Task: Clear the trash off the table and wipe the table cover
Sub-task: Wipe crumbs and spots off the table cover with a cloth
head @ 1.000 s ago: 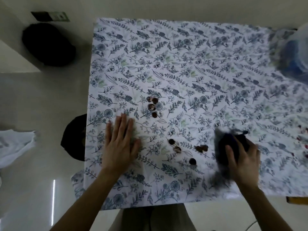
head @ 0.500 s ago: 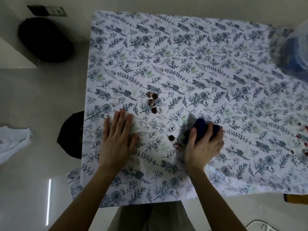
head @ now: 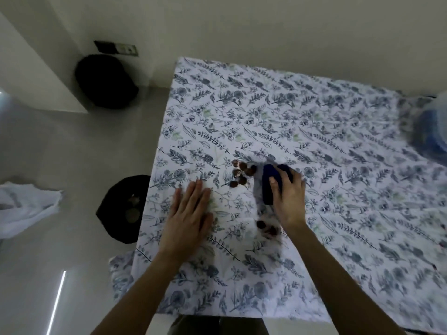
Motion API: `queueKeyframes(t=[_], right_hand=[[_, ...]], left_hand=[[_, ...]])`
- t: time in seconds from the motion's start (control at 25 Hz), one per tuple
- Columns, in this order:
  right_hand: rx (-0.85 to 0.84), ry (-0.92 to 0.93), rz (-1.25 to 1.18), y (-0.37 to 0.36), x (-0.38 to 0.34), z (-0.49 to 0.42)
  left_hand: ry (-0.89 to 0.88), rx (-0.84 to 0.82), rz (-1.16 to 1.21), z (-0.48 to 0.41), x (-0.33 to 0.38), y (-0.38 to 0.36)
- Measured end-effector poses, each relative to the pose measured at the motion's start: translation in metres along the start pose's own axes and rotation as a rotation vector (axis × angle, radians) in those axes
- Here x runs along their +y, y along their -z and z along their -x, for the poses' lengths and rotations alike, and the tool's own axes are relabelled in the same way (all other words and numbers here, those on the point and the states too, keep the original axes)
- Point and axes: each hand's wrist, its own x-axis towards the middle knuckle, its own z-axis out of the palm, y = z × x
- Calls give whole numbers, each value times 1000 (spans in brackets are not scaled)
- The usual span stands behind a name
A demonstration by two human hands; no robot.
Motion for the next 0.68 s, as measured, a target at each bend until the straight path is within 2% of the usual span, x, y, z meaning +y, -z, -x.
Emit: queueKeyframes(t=[0.2, 0.32, 0.44, 0.52, 0.68], right_hand=[[23, -32, 29, 53, 85, 73], [-35, 7, 158, 54, 110, 126], [-7, -47, 269, 33, 101, 142], [33, -147, 262, 18, 80, 137], [32, -189, 253, -11, 36, 115]], left_hand=[[15, 1, 3, 0, 2, 1], [6, 5, 12, 1, 2, 2], [-2, 2, 23, 1, 2, 4], [3, 3, 14, 1, 4, 6], [15, 9, -2, 0, 5, 6]])
